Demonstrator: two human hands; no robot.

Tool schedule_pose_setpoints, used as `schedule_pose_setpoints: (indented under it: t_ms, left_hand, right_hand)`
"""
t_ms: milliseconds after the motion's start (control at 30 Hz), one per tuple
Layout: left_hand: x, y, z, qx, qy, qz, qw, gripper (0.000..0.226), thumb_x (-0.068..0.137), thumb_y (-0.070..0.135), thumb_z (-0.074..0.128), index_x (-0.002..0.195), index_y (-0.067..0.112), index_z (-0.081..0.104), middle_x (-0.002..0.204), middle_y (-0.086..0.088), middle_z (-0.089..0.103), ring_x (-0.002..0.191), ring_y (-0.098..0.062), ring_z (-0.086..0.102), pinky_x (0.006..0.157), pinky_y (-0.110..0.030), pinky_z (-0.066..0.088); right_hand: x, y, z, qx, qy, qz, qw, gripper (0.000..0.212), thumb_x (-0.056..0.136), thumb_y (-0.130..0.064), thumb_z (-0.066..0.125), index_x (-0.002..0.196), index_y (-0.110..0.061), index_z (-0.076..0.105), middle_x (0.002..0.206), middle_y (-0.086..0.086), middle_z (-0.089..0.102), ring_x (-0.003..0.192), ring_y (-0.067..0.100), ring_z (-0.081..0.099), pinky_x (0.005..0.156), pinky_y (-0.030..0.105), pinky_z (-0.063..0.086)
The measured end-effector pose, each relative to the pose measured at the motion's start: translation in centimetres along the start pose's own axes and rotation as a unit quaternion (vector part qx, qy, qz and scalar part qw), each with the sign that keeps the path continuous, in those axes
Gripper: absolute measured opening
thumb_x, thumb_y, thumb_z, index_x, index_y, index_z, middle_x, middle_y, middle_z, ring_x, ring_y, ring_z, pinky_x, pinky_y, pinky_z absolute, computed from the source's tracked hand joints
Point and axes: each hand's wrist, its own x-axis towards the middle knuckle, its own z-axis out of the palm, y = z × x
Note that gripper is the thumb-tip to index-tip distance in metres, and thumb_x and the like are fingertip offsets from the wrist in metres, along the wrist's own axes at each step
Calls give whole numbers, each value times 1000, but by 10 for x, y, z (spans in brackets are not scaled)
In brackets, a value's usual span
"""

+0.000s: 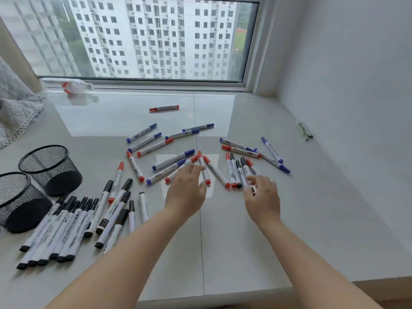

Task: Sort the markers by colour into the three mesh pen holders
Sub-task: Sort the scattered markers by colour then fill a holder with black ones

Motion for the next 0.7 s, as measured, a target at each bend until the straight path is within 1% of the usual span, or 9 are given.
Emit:
schedule_pose_setpoints:
  t_ms: [100,200,333,467,533,600,667,700]
  left_hand:
    - [24,28,19,-2,-47,30,998,37,91,22,48,128,22,48,130,3,51,118,-16,48,95,-30,42]
    - [44,49,37,19,-92,45,995,36,92,19,45,127,26,49,128,4,51,113,-17,51,88,-32,47]
    - [66,61,55,111,-141,103,978,47,87,5,46,129,27,48,131,2,50,117,-18,46,91,-34,43]
    - [77,65,63,200,-195,149,949,47,84,6,52,128,25,50,128,-2,50,115,-22,45,86,-36,45]
    - [80,67,66,216,-207,161,941,47,84,5,54,127,24,51,128,-2,48,116,-22,46,84,-33,44]
    - [82,69,69,223,-216,172,935,48,84,4,55,127,23,52,129,-3,47,116,-22,47,83,-31,43]
    - [84,71,72,228,-228,179,930,48,84,3,54,128,23,51,130,-5,45,114,-23,49,85,-32,45]
    - [84,72,73,230,-232,178,928,48,85,3,53,128,23,51,130,-5,43,112,-23,49,85,-33,46]
  right_hand:
    - [21,20,-11,-39,-16,0,999,29,84,-9,49,111,-14,59,106,4,61,100,21,47,80,29,39]
    - [38,31,-12,-80,-44,-32,995,31,86,-9,46,113,-16,60,107,5,60,100,22,47,83,31,40]
    - [54,40,-10,-110,-89,-100,985,31,91,-16,44,115,-24,61,108,3,59,102,22,47,85,30,39]
    - [65,48,-9,-182,-144,-167,958,35,93,-19,41,122,-30,57,114,0,59,105,23,45,84,31,35]
    - [69,52,-11,-220,-159,-192,943,39,90,-16,43,124,-31,53,115,-2,59,106,23,44,82,31,34]
    - [70,56,-15,-244,-171,-215,930,43,85,-14,49,125,-31,51,116,-3,58,108,23,43,83,31,34]
    - [71,58,-19,-256,-184,-232,920,45,83,-16,51,126,-30,51,117,-3,58,110,24,42,85,32,35]
    - [71,58,-21,-251,-187,-230,921,43,84,-17,49,125,-29,52,117,-2,58,110,23,43,85,33,34]
